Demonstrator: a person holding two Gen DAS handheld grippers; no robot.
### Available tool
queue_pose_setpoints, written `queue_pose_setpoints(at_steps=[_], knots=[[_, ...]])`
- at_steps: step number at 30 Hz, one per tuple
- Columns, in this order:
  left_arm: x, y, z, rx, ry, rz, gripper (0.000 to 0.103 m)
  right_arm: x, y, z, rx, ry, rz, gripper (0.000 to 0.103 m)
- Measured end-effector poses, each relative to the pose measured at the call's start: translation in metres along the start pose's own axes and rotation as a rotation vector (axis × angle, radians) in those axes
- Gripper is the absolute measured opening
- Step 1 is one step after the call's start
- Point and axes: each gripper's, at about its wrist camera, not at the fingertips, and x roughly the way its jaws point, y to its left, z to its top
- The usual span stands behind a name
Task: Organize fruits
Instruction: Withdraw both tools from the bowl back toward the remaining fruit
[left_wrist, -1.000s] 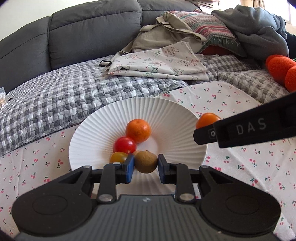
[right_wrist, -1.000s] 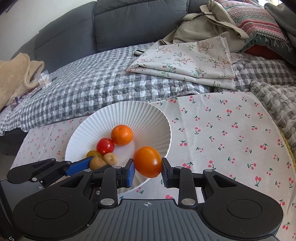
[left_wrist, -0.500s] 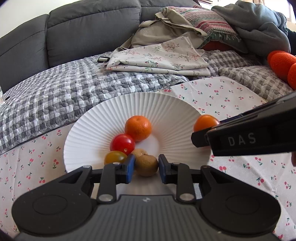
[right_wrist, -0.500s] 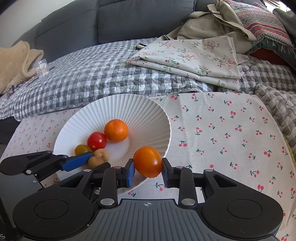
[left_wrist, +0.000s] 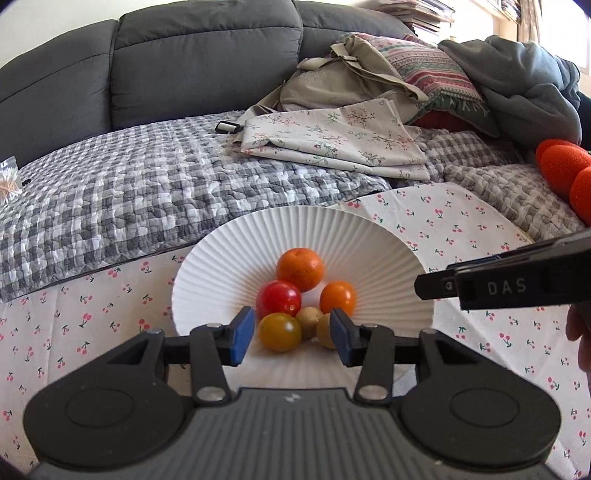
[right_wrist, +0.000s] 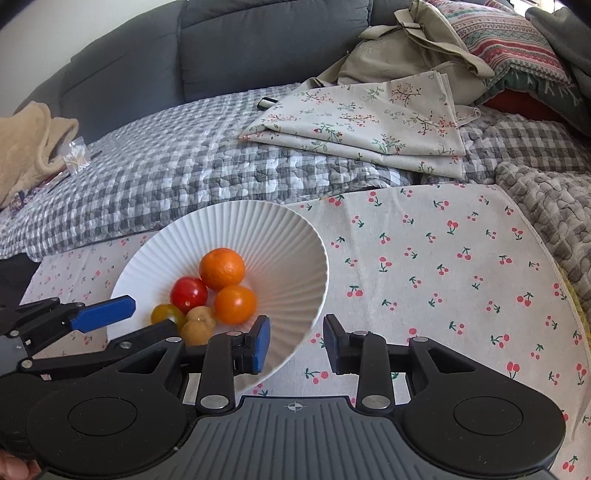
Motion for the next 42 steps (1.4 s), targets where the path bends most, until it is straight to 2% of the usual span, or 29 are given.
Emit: queue_pose_setpoints(at_steps=[5,11,14,19,20,22,24,28,33,38,42], knots=[[-0.009,0.025,0.005,-0.09,-0.012,0.03,0.046,-0.01,0.0,0.002,-0.002,-0.014,0.004,0.032],[-0.023,0.032,0.004,-0.114,-0.01,0.052,0.052,-0.02,0.007,0.0,-0.015,-0.003,0.015,0.035],[-0.031,0.03,0.003,-0.121,-0.007,0.076,0.058,-0.029,0.015,-0.001,-0.019,0.007,0.032,0.046],[-0.048,0.024,-0.001,-0.111,-0.008,0.14,0.071,-0.047,0.033,-0.008,-0.057,0.023,0.072,0.073],[-0.052,0.023,-0.002,-0.118,-0.007,0.145,0.074,-0.051,0.036,-0.009,-0.064,0.022,0.08,0.075],[-0.06,0.024,-0.004,-0.141,-0.006,0.153,0.087,-0.059,0.04,-0.009,-0.072,0.012,0.092,0.083],[-0.067,0.027,-0.007,-0.165,0.005,0.163,0.09,-0.066,0.041,-0.01,-0.068,0.001,0.09,0.087],[-0.08,0.035,-0.012,-0.204,0.04,0.193,0.094,-0.078,0.044,-0.013,-0.066,0.012,0.1,0.092],[-0.102,0.037,-0.015,-0.224,0.025,0.232,0.101,-0.098,0.048,-0.015,-0.075,0.0,0.125,0.099],[-0.128,0.047,-0.024,-0.26,0.004,0.235,0.102,-0.107,0.045,-0.018,-0.053,0.024,0.145,0.101],[-0.133,0.047,-0.034,-0.269,0.033,0.221,0.102,-0.112,0.05,-0.025,-0.038,0.058,0.131,0.101]])
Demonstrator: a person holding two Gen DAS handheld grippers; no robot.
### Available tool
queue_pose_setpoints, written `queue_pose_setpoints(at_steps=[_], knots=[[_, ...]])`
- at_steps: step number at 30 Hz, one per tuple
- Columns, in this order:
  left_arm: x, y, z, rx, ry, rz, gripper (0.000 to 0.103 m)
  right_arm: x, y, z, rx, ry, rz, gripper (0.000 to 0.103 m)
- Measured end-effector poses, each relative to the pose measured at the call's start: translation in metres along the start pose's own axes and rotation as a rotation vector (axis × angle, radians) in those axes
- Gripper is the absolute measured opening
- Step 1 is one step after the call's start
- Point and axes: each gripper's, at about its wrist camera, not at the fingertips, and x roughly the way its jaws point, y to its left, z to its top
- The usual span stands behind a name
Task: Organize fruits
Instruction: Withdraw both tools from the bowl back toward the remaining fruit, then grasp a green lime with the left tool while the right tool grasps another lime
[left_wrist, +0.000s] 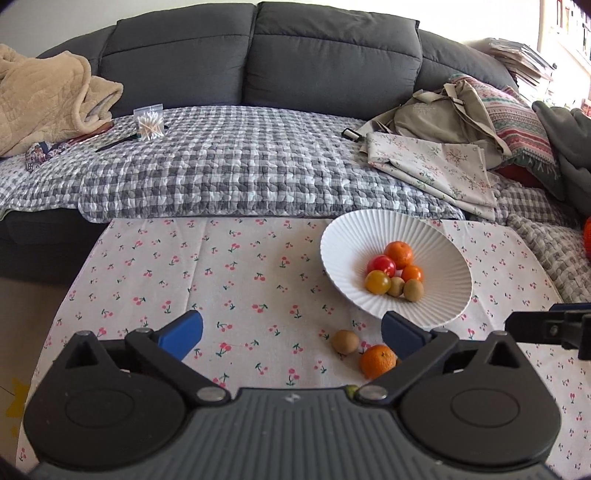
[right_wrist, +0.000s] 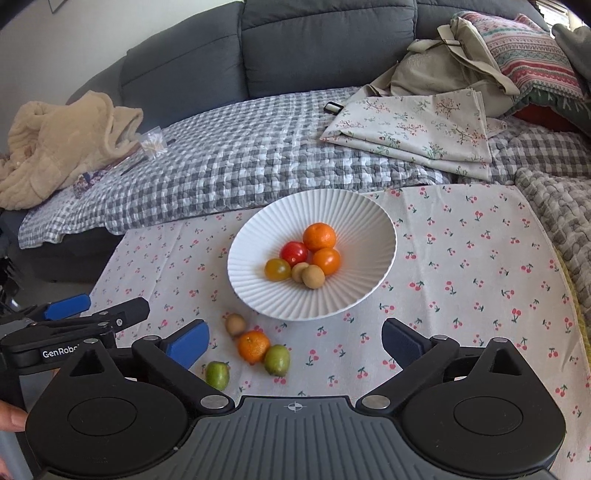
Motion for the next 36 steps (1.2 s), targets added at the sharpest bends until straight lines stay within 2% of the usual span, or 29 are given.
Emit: queue_pose_setpoints(at_steps=[8,16,22,27,29,32,36], knots=[[-0.004,-0.018,-0.023,0.091,0.035,-0.015,0.102,-0.02,0.023,-0.02,-0.061,-0.008,0.03,0.101],[-0.003,-0.023,-0.032,0.106,0.045,-0.012,0.102,-0.015,0.023,-0.028,-0.067,0.002,0.006,0.101],[0.014,-0.019,-0.038,0.086,0.111,-0.023,0.102,-0.002,0.019,-0.031,-0.064,0.019,-0.019,0.101],[0.022,-0.017,-0.043,0.085,0.127,-0.014,0.102,0.005,0.016,-0.032,-0.063,0.029,-0.026,0.101],[0.025,-0.017,-0.045,0.077,0.131,-0.034,0.101,0.005,0.016,-0.033,-0.064,0.025,-0.03,0.101],[0.032,-0.018,-0.048,0.063,0.147,-0.053,0.099,0.007,0.016,-0.033,-0.064,0.024,-0.036,0.101],[0.042,-0.03,-0.056,0.119,0.163,-0.062,0.094,0.013,0.016,-0.035,-0.076,0.035,-0.054,0.101]])
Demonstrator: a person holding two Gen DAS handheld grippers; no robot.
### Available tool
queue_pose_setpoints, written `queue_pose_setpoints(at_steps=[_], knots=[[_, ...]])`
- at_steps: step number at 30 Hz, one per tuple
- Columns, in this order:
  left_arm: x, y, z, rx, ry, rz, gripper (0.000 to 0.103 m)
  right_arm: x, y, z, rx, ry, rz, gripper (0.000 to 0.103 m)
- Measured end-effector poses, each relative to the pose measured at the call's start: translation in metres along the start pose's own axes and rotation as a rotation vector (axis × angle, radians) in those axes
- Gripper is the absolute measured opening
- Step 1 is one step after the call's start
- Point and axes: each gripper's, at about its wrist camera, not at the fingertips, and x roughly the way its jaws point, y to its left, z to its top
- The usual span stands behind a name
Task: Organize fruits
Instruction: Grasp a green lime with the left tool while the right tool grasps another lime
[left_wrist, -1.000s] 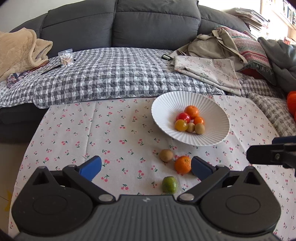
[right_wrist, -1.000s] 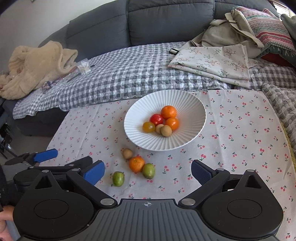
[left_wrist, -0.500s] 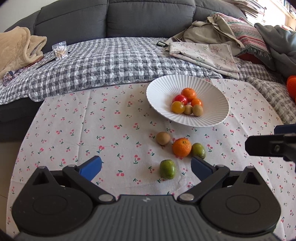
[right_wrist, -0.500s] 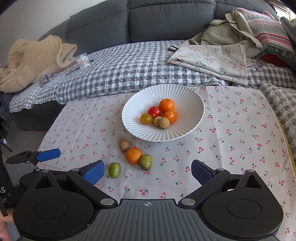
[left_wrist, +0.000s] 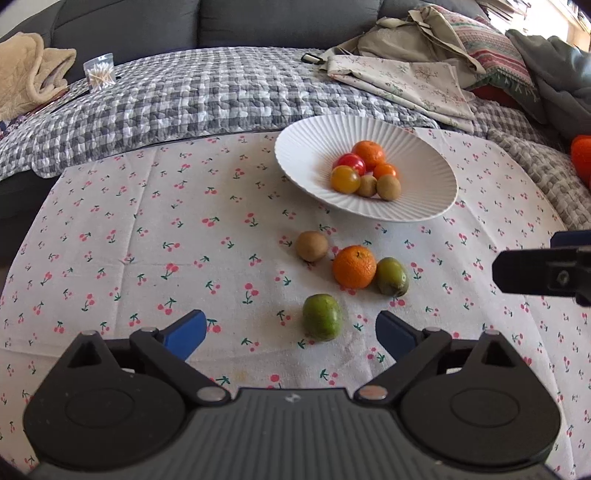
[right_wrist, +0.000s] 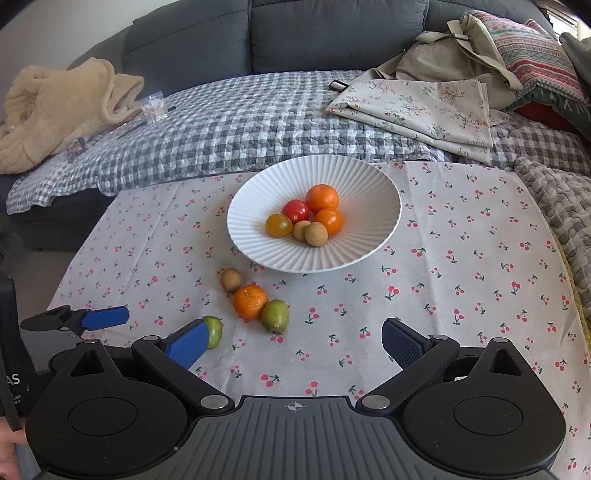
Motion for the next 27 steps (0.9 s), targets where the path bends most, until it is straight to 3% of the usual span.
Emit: queue_pose_setpoints(at_steps=[8,10,15,20,27], knots=[[0.023,-0.022,-0.007,0.105,0.012,0.002,0.072,0.006,-0.001,-0.001,-0.011,0.011,-0.016,0.101],[0.029,-0.022,-0.009,0.115,0.012,0.006,0.055,0.006,-0.002,-0.001,-0.011,0.011,-0.018,0.101],[0.031,-0.019,-0.008,0.104,0.01,-0.012,0.026,0.009,-0.003,-0.002,-0.017,0.013,-0.019,0.101],[0.03,-0.016,-0.007,0.101,0.02,-0.013,0.026,0.021,-0.001,-0.005,-0.068,0.02,-0.022,0.101],[0.021,0.006,-0.002,0.005,0.035,0.029,0.026,0.051,0.003,-0.014,-0.078,0.052,0.012,0.101]])
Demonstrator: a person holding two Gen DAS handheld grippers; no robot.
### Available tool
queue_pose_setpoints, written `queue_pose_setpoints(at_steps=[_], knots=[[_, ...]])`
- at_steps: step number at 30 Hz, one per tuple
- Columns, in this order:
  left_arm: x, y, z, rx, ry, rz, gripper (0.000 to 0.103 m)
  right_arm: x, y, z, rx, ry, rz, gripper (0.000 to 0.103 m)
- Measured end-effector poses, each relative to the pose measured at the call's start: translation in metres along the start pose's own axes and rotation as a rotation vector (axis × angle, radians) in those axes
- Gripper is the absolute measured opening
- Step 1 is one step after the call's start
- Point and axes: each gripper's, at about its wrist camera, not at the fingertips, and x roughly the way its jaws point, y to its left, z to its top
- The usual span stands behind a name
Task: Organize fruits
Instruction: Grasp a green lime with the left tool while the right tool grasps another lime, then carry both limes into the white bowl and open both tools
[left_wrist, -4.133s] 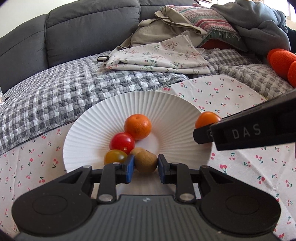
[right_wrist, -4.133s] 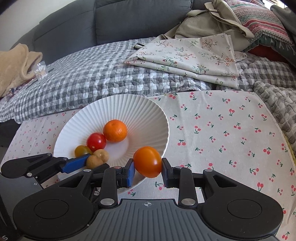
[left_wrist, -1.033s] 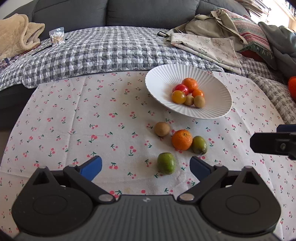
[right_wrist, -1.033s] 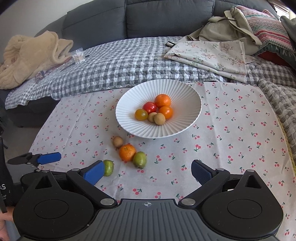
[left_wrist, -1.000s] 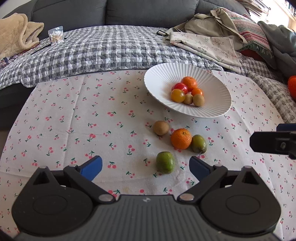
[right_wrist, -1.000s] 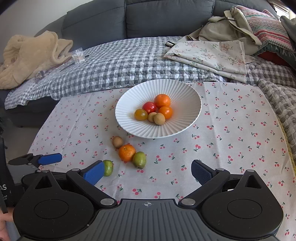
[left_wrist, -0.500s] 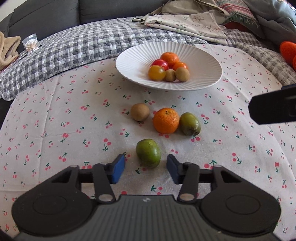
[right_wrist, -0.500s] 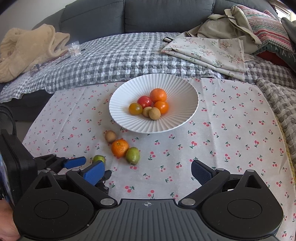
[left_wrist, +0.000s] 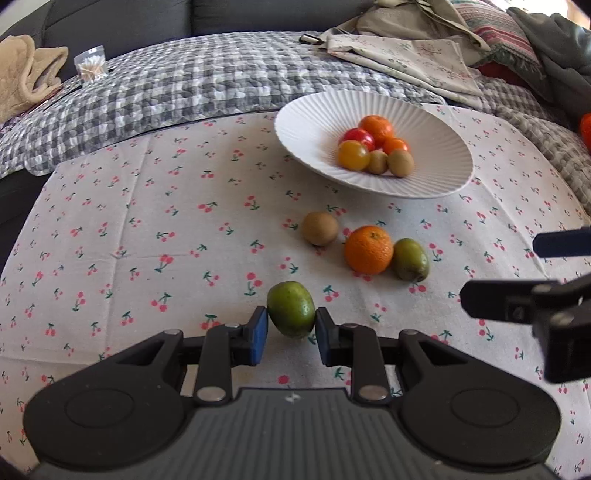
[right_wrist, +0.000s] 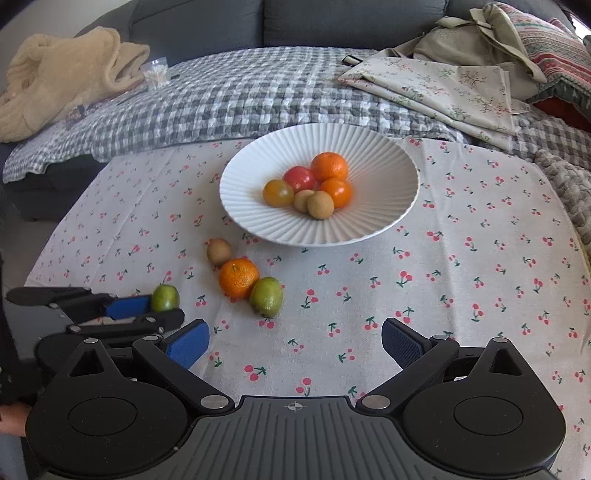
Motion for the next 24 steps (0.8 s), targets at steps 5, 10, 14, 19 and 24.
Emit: queue_pose_setpoints(at_steps=[5,10,14,19,24], knots=[[-0.003,0.016,0.004,-0.063,0.004,0.013,0.026,0.026,0.011,-0.003,-0.018,0.015,0.014,0.098],[-0.001,0.03,0.006,-0.115,0.012,0.02,0.026,0.039,0.023,-0.002,-0.067,-0.012,-0.001,0.078],[0.0,0.033,0.007,-0.125,0.013,0.018,0.026,0.05,0.025,0.002,-0.076,-0.02,-0.03,0.065],[0.0,0.033,0.007,-0.127,0.013,0.008,0.026,0.059,0.026,0.006,-0.08,-0.02,-0.015,0.034],[-0.001,0.034,0.009,-0.13,0.006,0.003,0.026,0.057,0.025,0.008,-0.077,-0.014,-0.009,0.026]])
